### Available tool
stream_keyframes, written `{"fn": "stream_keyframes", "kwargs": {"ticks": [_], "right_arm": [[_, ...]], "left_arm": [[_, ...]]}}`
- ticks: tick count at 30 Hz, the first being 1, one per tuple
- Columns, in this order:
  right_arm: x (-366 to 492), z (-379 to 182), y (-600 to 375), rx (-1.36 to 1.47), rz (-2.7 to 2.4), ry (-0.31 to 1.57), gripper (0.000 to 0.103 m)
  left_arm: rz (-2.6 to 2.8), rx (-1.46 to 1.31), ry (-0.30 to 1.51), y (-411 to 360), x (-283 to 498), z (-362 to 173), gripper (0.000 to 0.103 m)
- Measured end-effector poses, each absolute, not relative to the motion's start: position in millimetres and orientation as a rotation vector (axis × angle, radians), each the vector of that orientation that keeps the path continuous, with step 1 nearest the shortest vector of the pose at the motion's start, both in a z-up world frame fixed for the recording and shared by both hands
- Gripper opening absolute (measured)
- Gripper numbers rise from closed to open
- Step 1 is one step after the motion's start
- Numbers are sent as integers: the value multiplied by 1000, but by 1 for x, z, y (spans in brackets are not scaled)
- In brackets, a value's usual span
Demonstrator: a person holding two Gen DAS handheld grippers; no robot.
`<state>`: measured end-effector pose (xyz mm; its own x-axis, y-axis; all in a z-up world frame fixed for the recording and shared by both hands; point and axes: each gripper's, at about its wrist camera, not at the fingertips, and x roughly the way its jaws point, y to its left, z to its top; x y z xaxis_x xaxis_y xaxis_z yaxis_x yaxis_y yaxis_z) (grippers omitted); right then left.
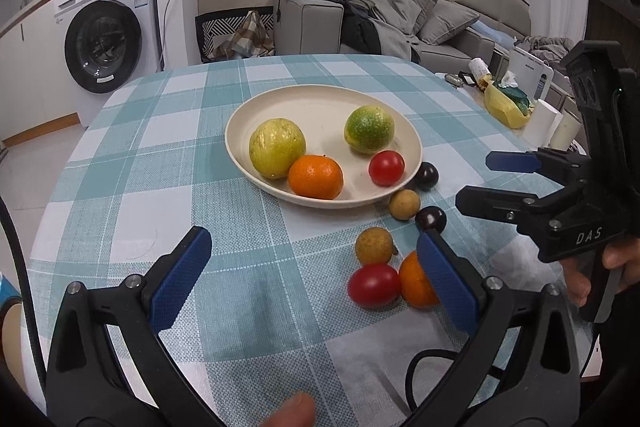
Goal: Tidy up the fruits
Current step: 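Withdraw both tools from the plate, then close the right tool on a dark plum while the left tool approaches a red tomato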
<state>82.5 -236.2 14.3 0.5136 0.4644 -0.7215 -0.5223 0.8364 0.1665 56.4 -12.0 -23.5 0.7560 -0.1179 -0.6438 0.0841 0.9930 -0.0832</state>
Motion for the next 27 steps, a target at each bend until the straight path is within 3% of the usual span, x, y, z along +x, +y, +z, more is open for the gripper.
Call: {"fn": "stream_keyframes", "kwargs": {"ticks": [27], "right_arm": [[79, -10, -226, -199, 627, 928, 102]], "left_arm": [[-202, -24, 836, -6, 62, -43, 102]]}}
